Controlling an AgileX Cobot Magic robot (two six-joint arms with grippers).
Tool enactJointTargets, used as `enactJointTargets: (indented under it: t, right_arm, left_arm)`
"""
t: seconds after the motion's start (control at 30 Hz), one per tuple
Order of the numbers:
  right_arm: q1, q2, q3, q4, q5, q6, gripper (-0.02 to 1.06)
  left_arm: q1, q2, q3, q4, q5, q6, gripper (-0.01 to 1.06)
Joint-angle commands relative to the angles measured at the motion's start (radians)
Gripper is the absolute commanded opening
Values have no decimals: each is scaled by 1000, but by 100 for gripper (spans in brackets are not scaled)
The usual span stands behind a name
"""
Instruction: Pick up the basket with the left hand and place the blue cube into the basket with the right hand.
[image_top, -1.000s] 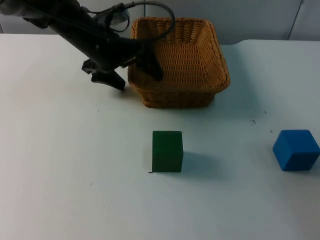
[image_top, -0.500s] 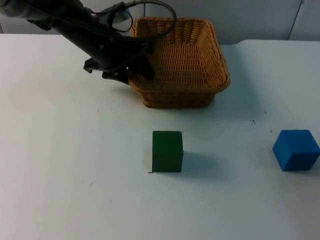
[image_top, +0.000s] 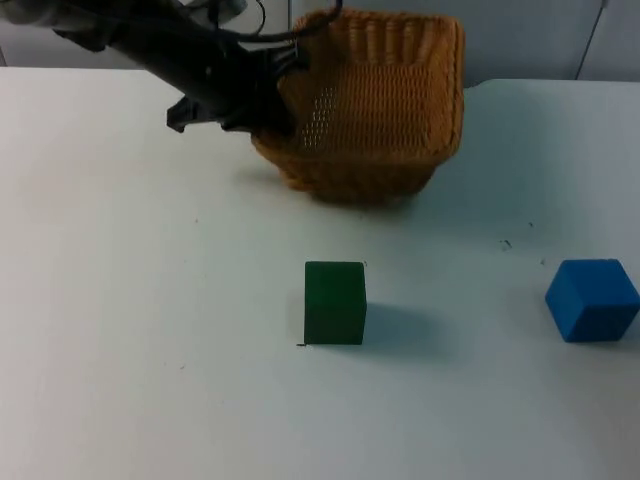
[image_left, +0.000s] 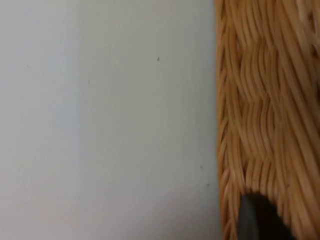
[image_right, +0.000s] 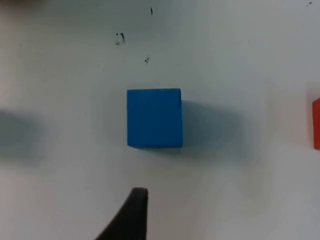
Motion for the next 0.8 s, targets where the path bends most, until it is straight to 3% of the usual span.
enactJointTargets:
  t: [0.0,0.2,0.3,0.43,0.53,0.6,0.67,0.77]
  right_arm:
    - [-7,4,-7,3,-10,-8,104]
    - [-7,4,-7,3,-10,-8,104]
    - [-7,4,-7,3,-10,-8,104]
    - [-7,4,-7,3,-12,-8,104]
    - [-7,4,-7,3,-14,-8,104]
    - [-7,4,-7,3,-14,-8,104]
    - [-7,4,-7,3,-14,-8,104]
    - [-7,4,-7,10,-14,-8,104]
  left_arm:
    - [0,-72,-2,-26,-15,-60,0]
    - [1,-185,0,189,66,-255,0]
    - [1,-239,21,245,100,-274,0]
    - [6,-330,148,236,34,-274,0]
    - [10,-464,382,180,-104,-240,0]
    - [14,-485,418,163,-122,-222,0]
    - [33,-583,592,70,-165,-123,0]
    - [61,-656,705,29,-163,-65,0]
